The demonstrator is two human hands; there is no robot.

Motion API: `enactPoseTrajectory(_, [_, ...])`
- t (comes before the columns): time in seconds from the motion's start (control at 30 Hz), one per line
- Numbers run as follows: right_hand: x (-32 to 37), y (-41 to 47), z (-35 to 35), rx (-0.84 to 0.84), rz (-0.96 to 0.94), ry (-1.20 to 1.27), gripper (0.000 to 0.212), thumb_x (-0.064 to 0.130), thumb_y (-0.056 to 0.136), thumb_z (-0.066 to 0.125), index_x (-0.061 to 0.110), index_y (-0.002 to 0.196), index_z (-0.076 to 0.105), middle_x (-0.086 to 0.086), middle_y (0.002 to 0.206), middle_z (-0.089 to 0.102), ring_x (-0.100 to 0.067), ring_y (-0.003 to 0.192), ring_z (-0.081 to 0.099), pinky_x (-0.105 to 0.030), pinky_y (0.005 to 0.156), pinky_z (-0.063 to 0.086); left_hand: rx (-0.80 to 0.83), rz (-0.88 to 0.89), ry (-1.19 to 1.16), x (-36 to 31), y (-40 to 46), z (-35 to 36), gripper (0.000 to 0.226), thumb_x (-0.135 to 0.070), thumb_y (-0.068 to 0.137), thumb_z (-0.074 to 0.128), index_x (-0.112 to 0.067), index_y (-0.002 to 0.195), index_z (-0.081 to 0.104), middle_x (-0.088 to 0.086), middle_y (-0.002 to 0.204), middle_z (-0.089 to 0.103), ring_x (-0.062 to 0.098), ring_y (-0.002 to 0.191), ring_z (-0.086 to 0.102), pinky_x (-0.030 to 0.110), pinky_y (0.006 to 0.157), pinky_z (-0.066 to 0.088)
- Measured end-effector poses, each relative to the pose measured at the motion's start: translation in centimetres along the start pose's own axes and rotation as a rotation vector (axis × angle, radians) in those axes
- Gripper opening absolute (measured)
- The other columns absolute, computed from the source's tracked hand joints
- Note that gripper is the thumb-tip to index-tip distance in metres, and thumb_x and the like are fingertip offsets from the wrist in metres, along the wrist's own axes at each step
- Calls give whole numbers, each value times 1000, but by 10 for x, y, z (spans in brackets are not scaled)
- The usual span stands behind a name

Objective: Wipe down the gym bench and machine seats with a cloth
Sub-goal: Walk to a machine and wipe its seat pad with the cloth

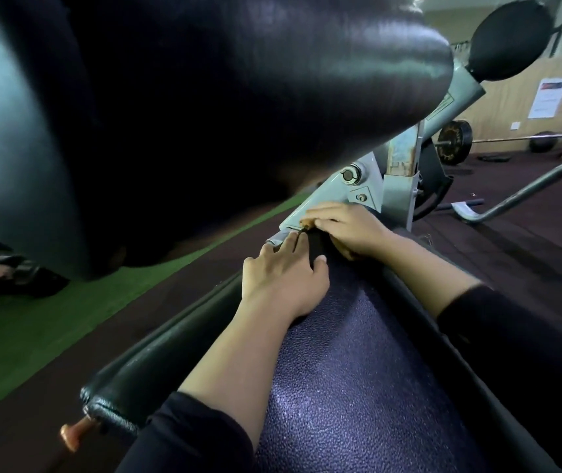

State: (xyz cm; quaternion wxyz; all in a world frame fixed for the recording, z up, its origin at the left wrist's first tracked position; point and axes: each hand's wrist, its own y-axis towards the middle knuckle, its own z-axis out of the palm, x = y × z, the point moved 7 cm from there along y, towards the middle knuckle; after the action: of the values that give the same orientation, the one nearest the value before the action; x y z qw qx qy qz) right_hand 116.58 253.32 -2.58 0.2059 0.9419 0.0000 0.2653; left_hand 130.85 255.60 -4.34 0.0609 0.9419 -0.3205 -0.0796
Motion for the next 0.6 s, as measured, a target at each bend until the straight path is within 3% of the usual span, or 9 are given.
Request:
enactPoseTrajectory(0.07, [-12,20,-3,5,110,48,25,19,93,48,24,106,69,14,70,69,10,52,54,-12,70,40,-1,4,-7,0,1,-1,58,-50,100,21,-22,151,23,-10,159,20,23,141,27,43,102,33])
enactPoseTrajectory(0.13, [-31,25,-11,-64,231,44,29,21,93,45,26,109,69,11,64,63,4,62,56,-25,78,43,-1,5,-10,1,1,-1,57,-50,100,21,-23,150,24,-10,159,21,23,140,29,43,102,33])
enactPoseTrajectory(0.23, [-48,10,-19,-181,306,-58,31,20,95,39,24,115,63,5,113,59,-18,107,53,-34,95,39,5,7,-4,0,1,0,56,-50,100,21,-22,149,26,-9,158,22,24,138,31,43,100,34])
enactPoseTrajectory(0.3, [-43,-6,-16,-188,308,-92,34,23,97,38,22,126,56,0,136,50,-22,123,46,-32,100,34,12,2,-6,1,1,0,56,-50,100,22,-22,148,27,-8,157,23,25,138,32,43,100,34])
enactPoseTrajectory(0.43, [-17,-39,-8,-170,233,-83,38,22,99,39,24,135,50,5,146,41,-14,133,36,-19,101,24,21,-7,-22,2,-1,-1,55,-50,100,24,-21,146,32,-6,155,28,26,136,35,42,100,35])
enactPoseTrajectory(0.6, [-4,-66,-1,-186,240,-80,37,22,100,39,30,134,50,11,147,36,-8,134,34,-21,105,24,36,20,-65,3,-13,-10,53,-49,100,26,-21,145,33,-6,155,29,25,139,33,43,105,32])
